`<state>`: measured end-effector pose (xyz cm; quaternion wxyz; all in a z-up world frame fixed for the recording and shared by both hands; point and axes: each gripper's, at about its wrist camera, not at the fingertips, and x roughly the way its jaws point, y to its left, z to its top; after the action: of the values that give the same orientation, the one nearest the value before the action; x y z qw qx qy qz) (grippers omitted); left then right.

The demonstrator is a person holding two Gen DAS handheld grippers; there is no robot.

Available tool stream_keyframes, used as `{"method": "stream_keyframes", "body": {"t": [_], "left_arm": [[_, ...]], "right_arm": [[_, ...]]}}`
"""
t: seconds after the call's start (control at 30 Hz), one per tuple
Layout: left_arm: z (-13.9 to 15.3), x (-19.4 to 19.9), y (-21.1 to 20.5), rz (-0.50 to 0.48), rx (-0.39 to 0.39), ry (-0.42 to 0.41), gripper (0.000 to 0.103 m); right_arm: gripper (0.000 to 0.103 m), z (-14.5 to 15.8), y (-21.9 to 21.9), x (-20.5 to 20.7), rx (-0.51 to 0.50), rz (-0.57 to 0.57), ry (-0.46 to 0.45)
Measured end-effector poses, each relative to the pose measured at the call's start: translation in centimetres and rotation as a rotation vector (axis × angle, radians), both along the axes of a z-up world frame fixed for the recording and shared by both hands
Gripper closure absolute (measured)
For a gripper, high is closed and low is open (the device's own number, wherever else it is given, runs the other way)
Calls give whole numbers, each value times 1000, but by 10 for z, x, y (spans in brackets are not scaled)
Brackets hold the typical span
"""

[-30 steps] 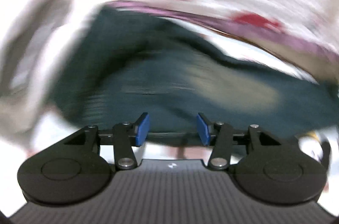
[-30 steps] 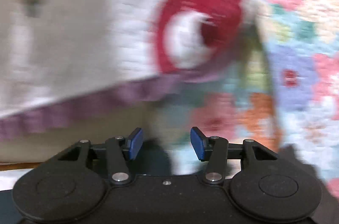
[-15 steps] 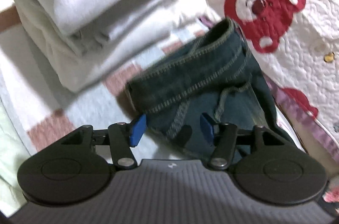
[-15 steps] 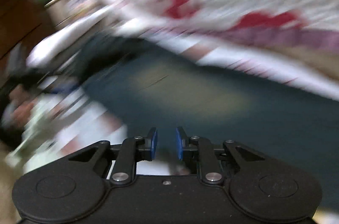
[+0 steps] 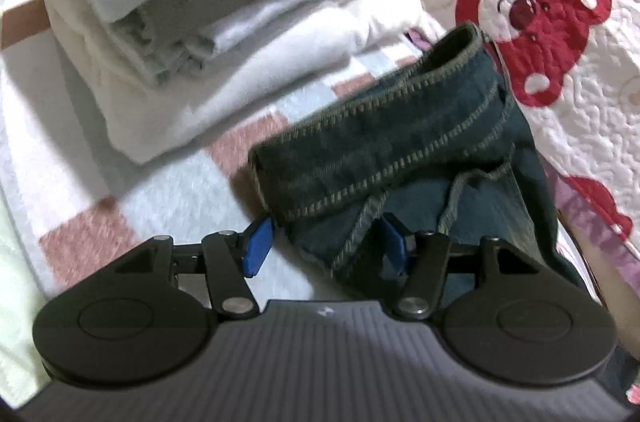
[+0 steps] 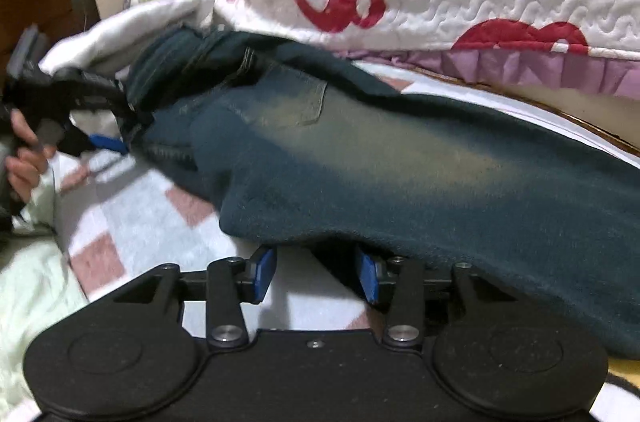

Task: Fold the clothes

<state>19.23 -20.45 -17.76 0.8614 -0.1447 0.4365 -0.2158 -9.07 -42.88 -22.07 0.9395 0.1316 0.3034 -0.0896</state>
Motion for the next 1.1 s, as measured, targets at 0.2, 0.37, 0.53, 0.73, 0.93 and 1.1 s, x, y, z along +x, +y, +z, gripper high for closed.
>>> {"method": "stream_keyframes", "body": {"t": [0.2, 0.37, 0.53, 0.73, 0.93, 1.1], "left_arm": [[12, -6, -15, -43, 75, -163, 82], [57, -10, -15, -95, 65, -277, 87], [39, 0, -11, -85, 70, -242, 89], [-3, 17, 0, -134, 80, -238, 89], [-42, 33, 11, -194, 87, -257, 89], [-43, 33, 10, -197, 93, -259, 89]], "right_arm": [[55, 3, -31, -5, 185, -33, -64], [55, 6, -57, -9, 338, -61, -117], [53, 9, -76, -10, 444, -71, -153], [44, 17, -53, 14, 268, 29, -89], [37, 25, -30, 38, 92, 127, -25], [37, 27, -16, 54, 4, 194, 14]]}}
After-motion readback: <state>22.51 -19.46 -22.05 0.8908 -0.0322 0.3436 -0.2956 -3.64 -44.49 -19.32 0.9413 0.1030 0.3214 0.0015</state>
